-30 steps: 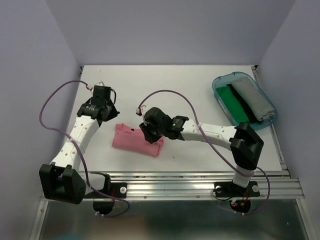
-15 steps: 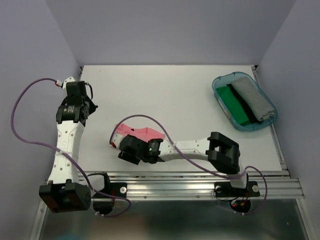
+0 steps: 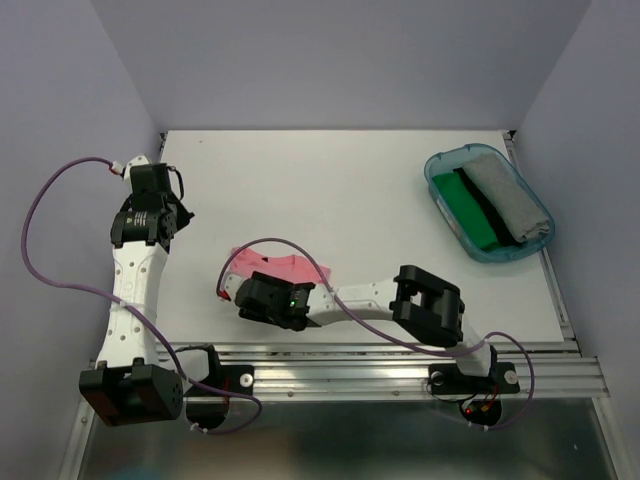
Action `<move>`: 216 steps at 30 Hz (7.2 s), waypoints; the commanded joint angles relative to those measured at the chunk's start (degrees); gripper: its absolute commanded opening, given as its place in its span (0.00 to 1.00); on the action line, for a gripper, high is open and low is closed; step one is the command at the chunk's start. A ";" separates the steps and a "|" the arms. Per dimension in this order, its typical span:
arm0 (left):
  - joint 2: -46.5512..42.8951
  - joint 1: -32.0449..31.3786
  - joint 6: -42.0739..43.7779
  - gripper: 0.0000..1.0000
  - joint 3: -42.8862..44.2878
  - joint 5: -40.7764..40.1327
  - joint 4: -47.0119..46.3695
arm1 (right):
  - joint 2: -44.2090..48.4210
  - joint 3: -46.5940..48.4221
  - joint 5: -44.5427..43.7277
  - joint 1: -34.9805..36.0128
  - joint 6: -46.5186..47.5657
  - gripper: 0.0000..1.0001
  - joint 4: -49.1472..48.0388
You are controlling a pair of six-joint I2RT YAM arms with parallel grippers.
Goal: Roll the t-shirts
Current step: Roll the T-shirt to the center of the board.
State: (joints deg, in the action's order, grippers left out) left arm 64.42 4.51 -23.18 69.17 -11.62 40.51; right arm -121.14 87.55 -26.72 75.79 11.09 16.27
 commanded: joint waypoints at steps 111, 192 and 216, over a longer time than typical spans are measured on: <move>15.12 -15.94 -4.77 0.00 -21.09 8.63 -15.64 | 9.95 1.93 58.01 -31.49 -32.10 0.63 4.12; 3.43 -16.03 -4.15 0.00 -15.91 4.24 -7.73 | 10.48 -5.90 58.74 -31.95 -23.48 0.01 8.61; 1.50 -13.04 -3.63 0.00 -10.19 0.63 -2.63 | -7.26 12.30 48.96 -24.81 -26.21 0.01 8.60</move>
State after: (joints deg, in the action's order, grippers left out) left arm 67.64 -8.82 -27.29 58.65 -9.74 37.19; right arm -126.23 98.35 23.31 50.96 -14.35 25.19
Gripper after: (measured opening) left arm 0.022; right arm 0.014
